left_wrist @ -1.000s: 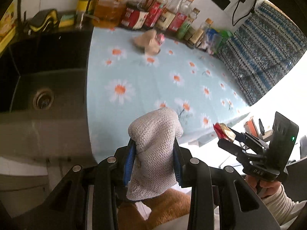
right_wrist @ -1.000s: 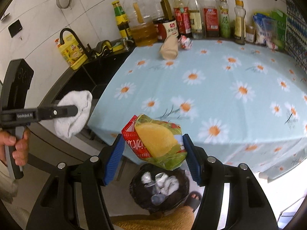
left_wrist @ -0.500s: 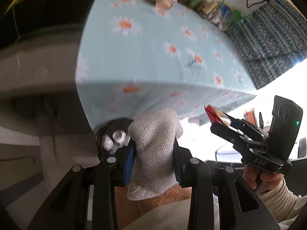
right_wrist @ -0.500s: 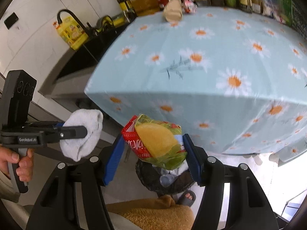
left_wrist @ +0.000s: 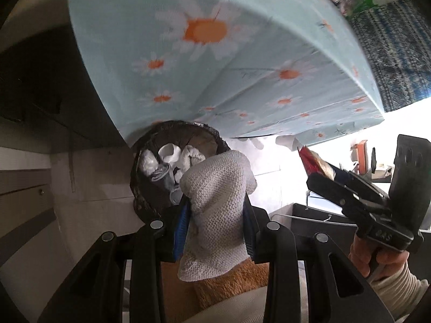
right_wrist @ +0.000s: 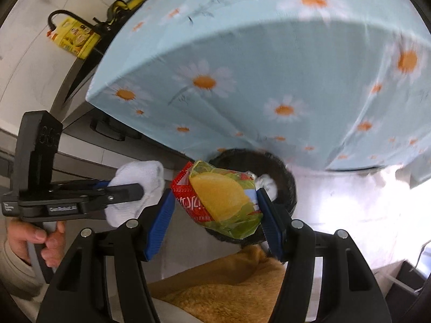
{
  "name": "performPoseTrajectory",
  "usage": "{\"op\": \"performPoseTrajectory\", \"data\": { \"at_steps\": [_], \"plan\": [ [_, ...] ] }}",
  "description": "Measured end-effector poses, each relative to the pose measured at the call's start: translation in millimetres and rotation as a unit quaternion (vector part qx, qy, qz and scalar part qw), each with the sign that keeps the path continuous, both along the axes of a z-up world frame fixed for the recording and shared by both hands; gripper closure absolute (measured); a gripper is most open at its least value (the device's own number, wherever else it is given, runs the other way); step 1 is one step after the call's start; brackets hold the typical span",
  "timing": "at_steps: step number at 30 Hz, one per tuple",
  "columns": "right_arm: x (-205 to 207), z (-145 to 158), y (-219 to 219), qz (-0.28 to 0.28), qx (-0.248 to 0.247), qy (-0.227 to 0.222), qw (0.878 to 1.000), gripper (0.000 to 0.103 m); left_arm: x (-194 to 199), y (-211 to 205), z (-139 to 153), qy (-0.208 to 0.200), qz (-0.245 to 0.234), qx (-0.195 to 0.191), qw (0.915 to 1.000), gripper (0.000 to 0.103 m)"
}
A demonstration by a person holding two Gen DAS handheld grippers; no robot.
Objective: Collect trash
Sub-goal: 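Open both tools over the black bin to drop the tissue and wrapper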
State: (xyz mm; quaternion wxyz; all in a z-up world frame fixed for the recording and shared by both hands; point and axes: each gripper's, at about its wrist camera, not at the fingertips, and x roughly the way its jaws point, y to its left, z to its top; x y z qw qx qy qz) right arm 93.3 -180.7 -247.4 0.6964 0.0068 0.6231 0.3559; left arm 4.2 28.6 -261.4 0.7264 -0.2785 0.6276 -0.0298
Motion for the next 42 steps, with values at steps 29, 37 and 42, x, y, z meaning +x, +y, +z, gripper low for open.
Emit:
{"op": "performPoseTrajectory", "data": {
  "at_steps": [29,37,42],
  "plan": [
    [-3.1,20.7,-7.3,-0.072,-0.007,0.0,0.997,0.014,12.0,31.5,8.4,0.0,0.03,-0.011,0.9995,0.047],
    [-6.6,62.3,5.1,-0.083,-0.004,-0.053,0.995,0.013,2.7,44.6,47.5,-0.048,0.031,-0.003,0.9984,0.047],
    [-5.9,95.5,9.5,-0.092,0.018,-0.088,0.992,0.008,-2.9,54.3,75.9,-0.081,0.036,0.002,0.9961,0.047]
  ]
}}
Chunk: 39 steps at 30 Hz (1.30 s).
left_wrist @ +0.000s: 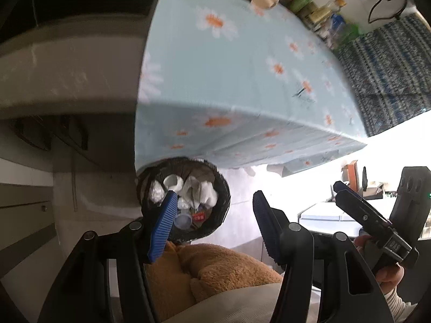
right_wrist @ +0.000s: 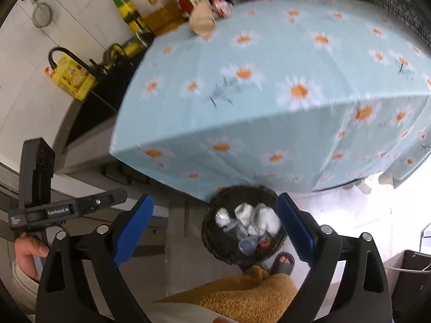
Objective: Collect trash
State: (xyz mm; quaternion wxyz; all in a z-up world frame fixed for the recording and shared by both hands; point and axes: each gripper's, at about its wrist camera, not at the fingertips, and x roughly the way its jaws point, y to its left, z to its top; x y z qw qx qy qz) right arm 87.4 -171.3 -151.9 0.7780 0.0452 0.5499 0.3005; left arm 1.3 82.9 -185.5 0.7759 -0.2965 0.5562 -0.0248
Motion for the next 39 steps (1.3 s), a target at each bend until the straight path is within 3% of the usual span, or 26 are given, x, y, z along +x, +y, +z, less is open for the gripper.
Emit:
{"op": "performPoseTrajectory", "data": {
  "at_steps": [6,9,16,19,21,23,28,39],
  "plan": [
    [5.7,36.8,4.7,-0.005,0.002,-0.053,0.999,0.005,-3.0,12.5,26.5,-0.033,0.009,0.005,0.9994,0.047],
    [11.8,59.3,5.5,-0.014,0.009,-0.086,0.996,0.005,-4.1,18.7,40.3,-0.049,0.015,0.016,0.9985,0.033],
    [34.7,97.6,4.7,-0.023,0.017,-0.128,0.991,0.005,1.9,29.0,83.7,-0.099,0.019,0.029,0.9945,0.033],
    [46.7,111.6,2.7,-0.025,0.023,-0.142,0.989,0.005,5.9,29.4,100.9,-0.118,0.015,0.045,0.9919,0.024],
    [58.2,121.3,2.4,-0.025,0.025,-0.149,0.988,0.005,10.5,29.1,113.2,-0.129,0.014,0.06,0.9897,0.024],
    [69.0,131.8,-0.4,-0.014,0.05,-0.153,0.987,0.005,15.1,29.6,121.5,-0.135,0.016,0.063,0.9887,0.024],
    [96.4,168.6,0.2,0.004,0.061,-0.218,0.974,0.005,21.9,29.2,136.5,-0.144,0.025,0.079,0.9861,0.024],
    [184.7,203.7,31.7,0.104,0.076,-0.249,0.96,0.005,54.0,37.3,161.4,-0.154,0.1,0.116,0.9761,0.023]
  ]
}}
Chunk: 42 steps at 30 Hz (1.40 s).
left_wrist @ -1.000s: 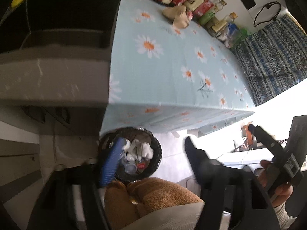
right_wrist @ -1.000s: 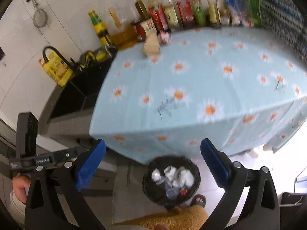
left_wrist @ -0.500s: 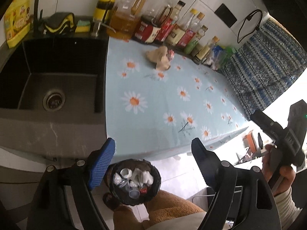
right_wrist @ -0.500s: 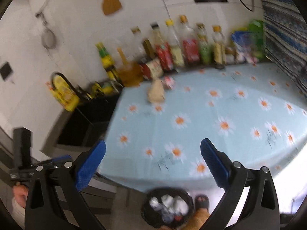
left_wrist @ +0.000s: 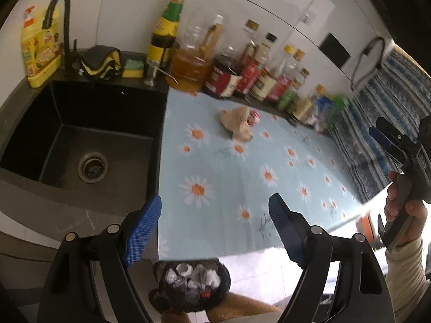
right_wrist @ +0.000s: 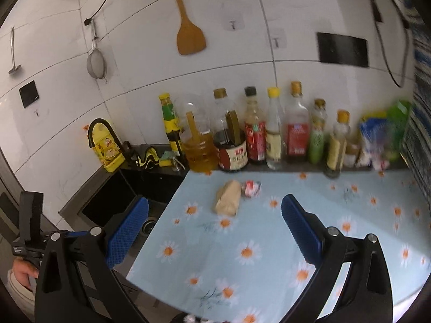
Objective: Collect trash
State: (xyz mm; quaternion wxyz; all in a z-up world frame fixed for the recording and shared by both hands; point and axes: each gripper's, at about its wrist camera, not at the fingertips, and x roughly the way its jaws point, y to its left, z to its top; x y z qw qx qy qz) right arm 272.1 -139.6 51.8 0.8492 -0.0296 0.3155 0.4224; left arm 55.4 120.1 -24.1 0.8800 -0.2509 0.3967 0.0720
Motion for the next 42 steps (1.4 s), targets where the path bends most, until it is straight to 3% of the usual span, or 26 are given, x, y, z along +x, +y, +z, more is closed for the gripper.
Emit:
{"op": "performPoseTrajectory", "data": {
  "at_steps": [6,9,13,21,28,30,40,42],
  "plan": [
    [46.8,-8.9,16.8,0.061,-0.017,-0.01,0.998,0.005,29.8,-5.8,5.8,0.008,0.044,0.004,0.999,0.023],
    [73.0,-24.1,22.1,0.082,-0.017,0.007,0.996,0.009,47.7,-12.5,4.4,0.017,0.059,0.008,0.9981,0.023],
    [114.4,-56.9,38.4,0.114,-0.037,0.039,0.992,0.017,72.1,-20.0,-5.8,0.038,0.083,-0.003,0.9958,0.023],
    [173.7,-128.5,75.0,0.142,-0.074,0.079,0.984,0.019,96.9,-33.1,-23.9,0.076,0.122,-0.011,0.9896,0.023],
    [202.2,-178.9,106.6,0.161,-0.108,0.116,0.974,0.02,95.1,-28.4,-34.8,0.098,0.161,-0.017,0.9819,0.023],
    [206.7,-187.9,114.5,0.164,-0.118,0.119,0.972,0.028,95.2,-26.7,-38.3,0.104,0.169,-0.019,0.9799,0.023],
    [215.8,-212.0,134.7,0.183,-0.143,0.116,0.966,0.031,107.0,-28.3,-45.8,0.117,0.173,-0.022,0.9777,0.023],
    [218.2,-216.1,137.2,0.184,-0.148,0.118,0.965,0.038,109.1,-29.4,-47.3,0.12,0.172,-0.023,0.9775,0.023]
  ]
}}
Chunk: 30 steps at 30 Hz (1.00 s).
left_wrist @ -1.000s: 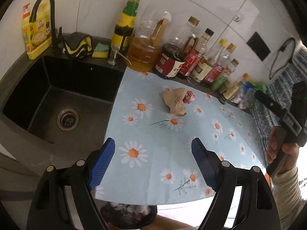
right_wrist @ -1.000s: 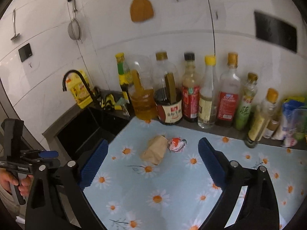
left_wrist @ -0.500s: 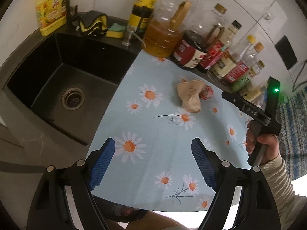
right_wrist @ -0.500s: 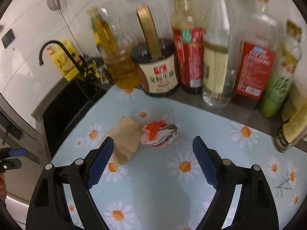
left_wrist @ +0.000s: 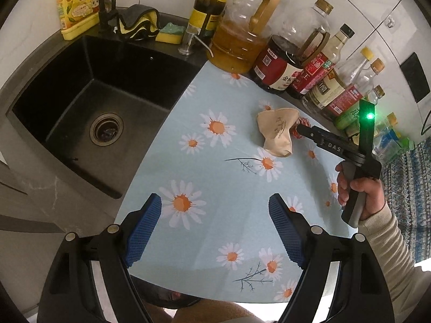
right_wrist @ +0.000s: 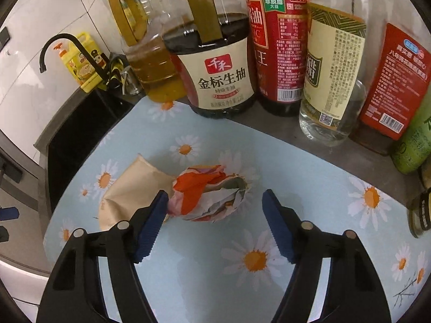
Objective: Collect trash
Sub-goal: 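Grasp the red-white foil wrapper with the right tool, then grasp the tan paper bag with the left tool while the right tool holds the foil wrapper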
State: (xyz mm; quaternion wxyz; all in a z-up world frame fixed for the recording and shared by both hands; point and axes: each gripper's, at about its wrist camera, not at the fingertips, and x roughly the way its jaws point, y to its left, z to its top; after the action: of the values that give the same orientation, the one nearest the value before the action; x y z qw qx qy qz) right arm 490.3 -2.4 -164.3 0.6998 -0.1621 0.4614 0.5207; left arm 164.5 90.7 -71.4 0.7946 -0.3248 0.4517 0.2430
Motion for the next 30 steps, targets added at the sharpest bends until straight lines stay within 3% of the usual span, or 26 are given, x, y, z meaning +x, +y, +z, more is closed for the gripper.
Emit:
{"op": "performPoseTrajectory", "data": {
  "at_steps": [3,10,23,30],
  "plan": [
    [3.1,-4.6,0.6,0.002,-0.003,0.005,1.0,0.054,2.4,-1.6,-1.8,0.003,-0.001,-0.001,1.0,0.023],
    [6.8,-3.2,-3.6,0.007,0.006,-0.002,1.0,0.077,6.7,-4.2,-4.1,0.008,-0.002,0.0,1.0,0.023],
    [8.8,9.3,-39.6,-0.005,0.033,0.005,0.999,0.079,30.4,-14.0,-7.4,0.008,-0.025,0.001,0.9997,0.023],
    [0.5,28.9,-77.6,-0.016,0.058,0.017,0.998,0.079,61.5,-23.2,-6.2,0.008,-0.063,0.012,0.9979,0.023]
  ]
}}
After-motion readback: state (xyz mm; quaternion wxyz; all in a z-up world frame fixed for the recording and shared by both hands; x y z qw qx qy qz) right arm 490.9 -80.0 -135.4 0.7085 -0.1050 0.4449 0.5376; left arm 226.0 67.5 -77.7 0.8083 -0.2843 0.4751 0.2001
